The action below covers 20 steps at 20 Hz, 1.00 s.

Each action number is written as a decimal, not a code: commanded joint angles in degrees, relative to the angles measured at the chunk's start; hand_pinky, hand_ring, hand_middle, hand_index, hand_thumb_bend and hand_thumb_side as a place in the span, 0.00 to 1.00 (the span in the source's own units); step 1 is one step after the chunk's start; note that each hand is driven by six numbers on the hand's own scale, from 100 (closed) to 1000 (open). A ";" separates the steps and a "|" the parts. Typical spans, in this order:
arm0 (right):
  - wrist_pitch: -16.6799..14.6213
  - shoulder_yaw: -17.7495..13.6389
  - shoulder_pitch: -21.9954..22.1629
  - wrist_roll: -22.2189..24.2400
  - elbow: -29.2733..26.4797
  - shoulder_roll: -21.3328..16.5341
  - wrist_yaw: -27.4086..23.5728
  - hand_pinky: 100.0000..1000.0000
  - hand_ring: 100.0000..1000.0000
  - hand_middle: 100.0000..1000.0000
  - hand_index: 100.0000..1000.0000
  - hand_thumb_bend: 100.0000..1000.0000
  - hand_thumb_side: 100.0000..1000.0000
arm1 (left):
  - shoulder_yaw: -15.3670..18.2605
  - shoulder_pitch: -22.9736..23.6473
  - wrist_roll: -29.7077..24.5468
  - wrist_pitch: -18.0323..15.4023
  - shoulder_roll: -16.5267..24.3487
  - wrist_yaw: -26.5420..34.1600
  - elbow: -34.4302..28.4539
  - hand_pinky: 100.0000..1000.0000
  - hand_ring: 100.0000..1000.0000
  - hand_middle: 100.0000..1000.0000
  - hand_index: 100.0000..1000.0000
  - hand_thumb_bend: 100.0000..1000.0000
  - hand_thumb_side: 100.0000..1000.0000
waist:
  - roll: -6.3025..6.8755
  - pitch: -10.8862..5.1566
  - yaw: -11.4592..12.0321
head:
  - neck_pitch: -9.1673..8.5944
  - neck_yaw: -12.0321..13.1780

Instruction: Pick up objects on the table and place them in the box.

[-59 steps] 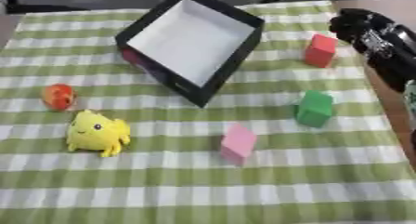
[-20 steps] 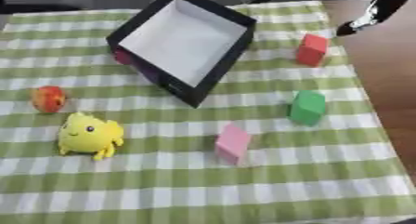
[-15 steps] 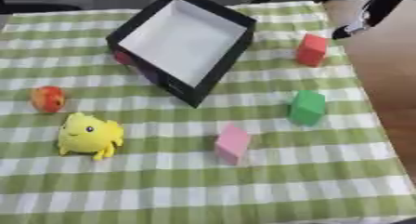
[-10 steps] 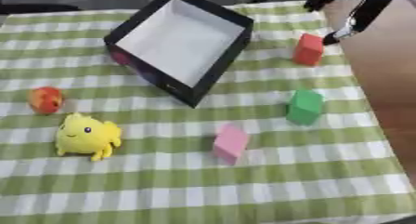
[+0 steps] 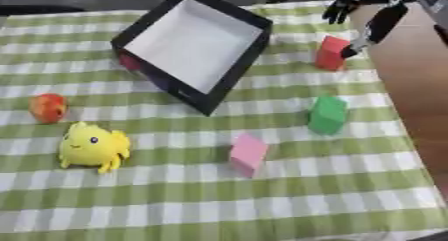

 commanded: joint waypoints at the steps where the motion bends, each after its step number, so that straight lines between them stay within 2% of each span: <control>1: -0.25 -0.47 -0.94 -1.27 0.95 -0.59 2.33 0.95 0.82 0.78 0.89 0.53 0.24 | -0.04 -0.33 -0.07 0.08 1.44 0.01 -0.85 0.88 0.63 0.71 0.83 0.22 0.65 | -0.27 -0.22 0.13 | -0.16 -0.41; 20: 2.06 -3.56 -1.18 -9.91 8.31 2.44 10.51 0.92 0.81 0.78 0.87 0.54 0.26 | -0.31 -0.64 -0.38 0.16 0.96 0.29 -0.77 0.88 0.63 0.71 0.83 0.21 0.66 | -0.04 1.33 1.20 | -0.16 -1.71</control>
